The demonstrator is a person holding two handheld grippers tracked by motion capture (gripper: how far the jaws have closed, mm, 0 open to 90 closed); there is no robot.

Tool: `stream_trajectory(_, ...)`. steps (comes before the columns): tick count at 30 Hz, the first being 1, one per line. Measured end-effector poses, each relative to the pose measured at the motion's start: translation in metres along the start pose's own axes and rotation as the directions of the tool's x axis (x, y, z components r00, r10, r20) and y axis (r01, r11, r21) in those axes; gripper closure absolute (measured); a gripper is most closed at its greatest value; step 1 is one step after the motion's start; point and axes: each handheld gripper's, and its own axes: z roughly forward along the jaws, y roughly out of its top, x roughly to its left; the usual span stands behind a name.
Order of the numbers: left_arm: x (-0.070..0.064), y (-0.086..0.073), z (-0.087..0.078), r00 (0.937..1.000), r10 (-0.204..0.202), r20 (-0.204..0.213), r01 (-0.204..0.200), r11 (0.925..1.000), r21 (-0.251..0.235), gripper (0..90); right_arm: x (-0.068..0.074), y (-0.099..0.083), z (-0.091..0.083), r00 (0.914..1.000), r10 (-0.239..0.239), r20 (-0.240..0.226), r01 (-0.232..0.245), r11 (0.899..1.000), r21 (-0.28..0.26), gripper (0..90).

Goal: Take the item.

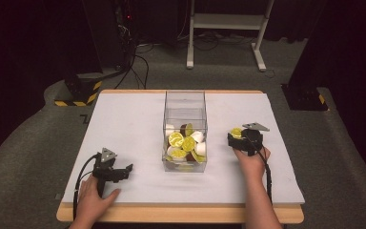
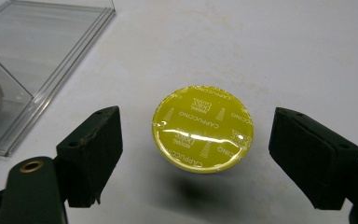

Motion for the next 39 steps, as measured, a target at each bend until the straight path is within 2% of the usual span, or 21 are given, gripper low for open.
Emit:
stream_trajectory(12, 0.0, 0.0, 0.0, 1.0, 0.001, 0.0, -0.001, 1.0, 0.002, 14.4, 0.01, 0.001, -0.019, 0.9997, -0.025, -0.002, 0.024, 0.999, -0.047, 17.6)
stream_trajectory(21, 0.0, 0.0, 0.0, 1.0, 0.002, 0.0, -0.002, 1.0, 0.002, 14.4, 0.025, -0.002, -0.034, 0.9978, -0.048, -0.045, 0.044, 0.996, -0.077, 20.9)
stream_trajectory(32, 0.0, 0.0, 0.0, 1.0, 0.003, -0.001, -0.003, 1.0, 0.002, 14.4, 0.044, -0.014, -0.044, 0.9935, -0.093, -0.067, 0.089, 0.994, -0.057, 21.7)
stream_trajectory(39, 0.0, 0.0, 0.0, 1.0, -0.002, -0.001, 0.002, 1.0, -0.001, 14.3, 0.055, -0.026, -0.051, 0.9909, -0.09, -0.1, 0.087, 0.996, -0.033, 22.7)
